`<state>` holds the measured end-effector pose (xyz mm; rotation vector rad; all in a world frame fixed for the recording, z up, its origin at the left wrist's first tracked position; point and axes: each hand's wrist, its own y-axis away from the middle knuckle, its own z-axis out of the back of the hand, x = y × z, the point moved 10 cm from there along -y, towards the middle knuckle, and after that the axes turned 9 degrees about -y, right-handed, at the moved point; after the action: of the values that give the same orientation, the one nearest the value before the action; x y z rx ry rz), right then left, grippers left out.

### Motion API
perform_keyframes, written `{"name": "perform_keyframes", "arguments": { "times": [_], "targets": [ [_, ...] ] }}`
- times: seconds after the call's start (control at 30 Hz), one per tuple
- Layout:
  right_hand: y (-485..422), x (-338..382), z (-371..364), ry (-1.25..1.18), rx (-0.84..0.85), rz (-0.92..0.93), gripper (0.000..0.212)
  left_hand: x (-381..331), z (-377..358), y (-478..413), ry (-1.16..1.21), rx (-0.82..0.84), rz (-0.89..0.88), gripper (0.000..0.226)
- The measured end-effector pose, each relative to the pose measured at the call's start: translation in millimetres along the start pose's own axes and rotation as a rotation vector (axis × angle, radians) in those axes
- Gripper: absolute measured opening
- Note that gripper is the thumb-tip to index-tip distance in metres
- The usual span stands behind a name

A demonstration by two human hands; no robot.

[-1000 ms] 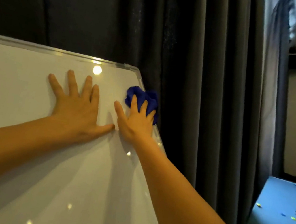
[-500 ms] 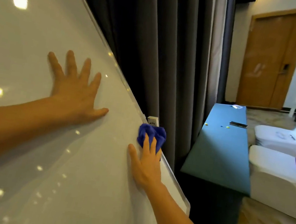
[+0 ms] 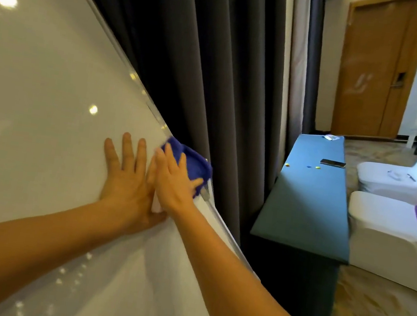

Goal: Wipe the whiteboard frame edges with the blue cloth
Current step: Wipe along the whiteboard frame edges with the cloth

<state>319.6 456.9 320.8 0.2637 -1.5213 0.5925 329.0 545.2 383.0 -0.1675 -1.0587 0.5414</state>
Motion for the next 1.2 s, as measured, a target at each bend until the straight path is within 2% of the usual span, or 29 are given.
{"name": "perform_keyframes", "arguments": {
  "times": [0.1,0.2,0.37,0.47,0.53,0.67,0.77,0.87,1.0,1.1,1.13,1.2],
  "targets": [
    [5.1,9.1,-6.6,-0.042,-0.030,0.051,0.077,-5.1,5.8,-2.3,0.002,-0.012,0.013,0.114],
    [20.2,-51.5,24.8,-0.025,-0.161,0.009,0.067,-10.5,2.6,-5.0,0.008,-0.032,-0.022,0.118],
    [71.9,-217.2,108.3,0.037,-0.361,-0.428,0.056,-26.9,-3.1,-8.3,-0.009,-0.048,-0.104,0.118],
    [82.9,-251.2,127.5,-0.019,-0.388,-0.586,0.054,-37.2,-4.5,-4.2,-0.028,-0.036,-0.120,0.117],
    [65.5,-225.8,114.1,-0.012,-0.338,-0.511,0.054,-42.2,-3.5,-2.0,-0.046,-0.030,-0.120,0.118],
    [33.2,-126.8,49.4,-0.068,-0.197,-0.100,0.069,-42.7,-2.7,-1.3,-0.071,-0.009,-0.100,0.120],
    [36.8,-112.4,44.1,0.019,-0.200,0.074,0.068,-44.7,-2.8,-0.4,-0.076,-0.014,-0.104,0.120],
    [57.2,-173.4,76.9,0.076,-0.262,0.023,0.066,-47.4,-2.4,-1.9,-0.045,-0.021,-0.122,0.123],
    [96.0,-290.1,122.2,0.080,-0.343,-0.384,0.061,-50.2,-3.8,-4.2,-0.053,-0.031,-0.128,0.126],
    [89.5,-276.0,118.1,-0.039,-0.349,-0.446,0.061,-62.9,-7.3,-1.2,-0.055,-0.029,-0.182,0.121],
    [79.4,-255.6,108.9,-0.050,-0.312,-0.410,0.062,-69.6,-9.2,2.2,-0.053,-0.023,-0.205,0.119],
    [56.5,-200.8,84.8,-0.013,-0.202,-0.214,0.065,-87.0,-9.6,2.9,-0.074,-0.028,-0.233,0.119]
  ]
}}
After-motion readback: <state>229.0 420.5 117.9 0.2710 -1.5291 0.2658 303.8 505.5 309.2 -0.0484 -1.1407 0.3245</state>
